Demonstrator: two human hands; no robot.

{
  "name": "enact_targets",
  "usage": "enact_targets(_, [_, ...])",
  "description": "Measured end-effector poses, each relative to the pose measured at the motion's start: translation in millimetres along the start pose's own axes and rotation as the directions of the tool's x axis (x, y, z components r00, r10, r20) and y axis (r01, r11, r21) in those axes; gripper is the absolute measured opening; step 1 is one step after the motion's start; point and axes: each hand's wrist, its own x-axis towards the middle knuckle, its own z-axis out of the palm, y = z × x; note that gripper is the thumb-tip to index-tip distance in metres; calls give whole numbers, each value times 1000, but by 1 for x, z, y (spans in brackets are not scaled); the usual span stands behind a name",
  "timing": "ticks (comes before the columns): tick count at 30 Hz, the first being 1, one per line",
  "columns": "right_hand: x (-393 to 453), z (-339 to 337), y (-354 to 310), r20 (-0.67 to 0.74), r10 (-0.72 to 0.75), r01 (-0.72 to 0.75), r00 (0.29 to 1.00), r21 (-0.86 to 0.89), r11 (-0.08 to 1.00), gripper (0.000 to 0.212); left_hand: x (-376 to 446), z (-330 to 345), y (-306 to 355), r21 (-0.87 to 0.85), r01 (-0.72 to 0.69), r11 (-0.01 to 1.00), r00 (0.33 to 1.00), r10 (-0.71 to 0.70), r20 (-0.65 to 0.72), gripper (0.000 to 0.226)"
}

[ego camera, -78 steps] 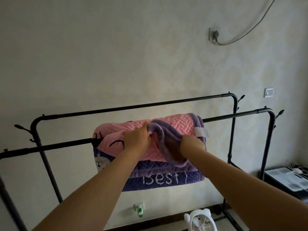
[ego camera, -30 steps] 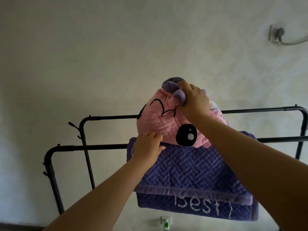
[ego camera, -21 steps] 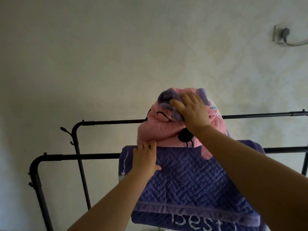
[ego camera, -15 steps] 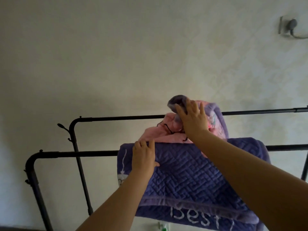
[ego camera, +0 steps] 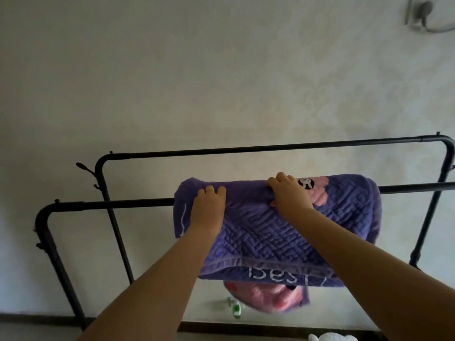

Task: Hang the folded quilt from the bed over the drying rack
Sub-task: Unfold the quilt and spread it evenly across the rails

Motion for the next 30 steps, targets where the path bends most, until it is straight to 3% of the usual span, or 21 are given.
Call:
enact_targets(9, [-18, -17, -10, -56, -17, 11, 998, -98, 995, 17, -34, -19, -7, 13, -102, 995, 995, 102, 9, 23])
enact_targets(13, [-21, -30, -1, 156, -7, 12, 988, -30, 999, 16, -37, -35, -8, -24, -156, 987, 981, 158, 108, 8])
enact_targets(16, [-29, -37, 1, 295, 2, -4, 955, 6, 1000, 15, -44, -41, -7, -80, -176, 981, 959, 189, 212, 20])
enact_targets(19, [-48, -42, -3, 404, 4, -7, 915, 5, 1000, 32, -59, -40, -2, -58, -211, 976, 928, 219, 302, 25])
enact_targets(23, [-71, -45, -11, 452, 3, 28, 892, -62, 998, 22, -80, -42, 3, -79, -228, 970, 895, 241, 375, 26])
enact_targets(30, [-100, -49, -11, 516, -13, 19, 857, -5, 1000, 22, -94, -56, 3, -146, -231, 962, 802, 273, 531, 24])
